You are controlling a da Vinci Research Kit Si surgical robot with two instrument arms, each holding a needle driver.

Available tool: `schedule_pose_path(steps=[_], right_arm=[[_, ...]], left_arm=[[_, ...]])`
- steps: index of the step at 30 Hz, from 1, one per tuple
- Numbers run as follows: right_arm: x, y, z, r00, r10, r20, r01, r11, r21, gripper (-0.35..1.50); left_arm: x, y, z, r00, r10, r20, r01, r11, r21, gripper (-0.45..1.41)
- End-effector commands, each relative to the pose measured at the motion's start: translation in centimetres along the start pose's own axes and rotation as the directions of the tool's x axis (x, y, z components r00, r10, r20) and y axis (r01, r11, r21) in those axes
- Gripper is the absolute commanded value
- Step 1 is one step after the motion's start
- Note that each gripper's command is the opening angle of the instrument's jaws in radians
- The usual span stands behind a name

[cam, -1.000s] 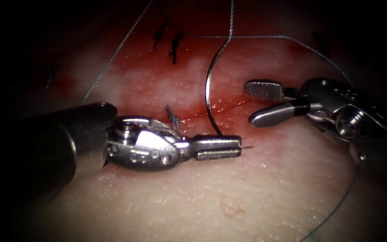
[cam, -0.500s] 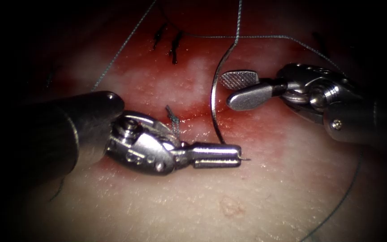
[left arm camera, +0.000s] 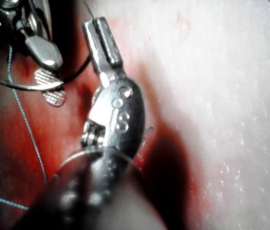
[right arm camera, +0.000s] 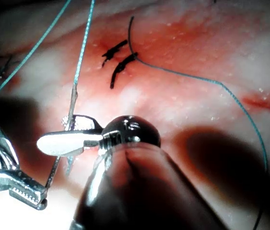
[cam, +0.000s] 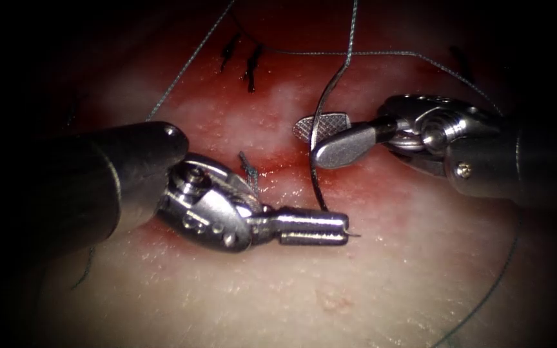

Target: Wound Closure

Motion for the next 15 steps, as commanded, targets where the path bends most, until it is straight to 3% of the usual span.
schedule_pose_path(steps=[1,4,13,14,15], right_arm=[[-0.04,0.08,0.1,1.0,-0.002,-0.006,0.002,1.0,-0.006,0.71],[-0.03,0.1,0.14,1.0,-0.004,-0.022,0.003,1.0,-0.02,0.47],[0.03,0.1,0.15,0.998,0.0,-0.059,-0.003,0.999,-0.051,0.27],[0.03,0.09,0.14,0.998,0.007,-0.063,-0.01,0.998,-0.054,0.05],[0.03,0.09,0.13,0.998,0.008,-0.066,-0.012,0.998,-0.059,-0.28]], left_arm=[[-0.05,0.0,0.05,1.0,0.0,-0.003,0.0,1.0,-0.001,-0.45],[-0.02,0.01,0.06,1.0,0.007,-0.008,-0.007,1.0,0.003,-0.45],[0.07,-0.02,0.09,1.0,0.023,-0.012,-0.023,1.0,0.004,-0.45],[0.07,-0.03,0.09,1.0,0.022,-0.012,-0.022,1.0,0.004,-0.45],[0.08,-0.03,0.09,1.0,0.022,-0.013,-0.022,1.0,0.007,-0.45]])
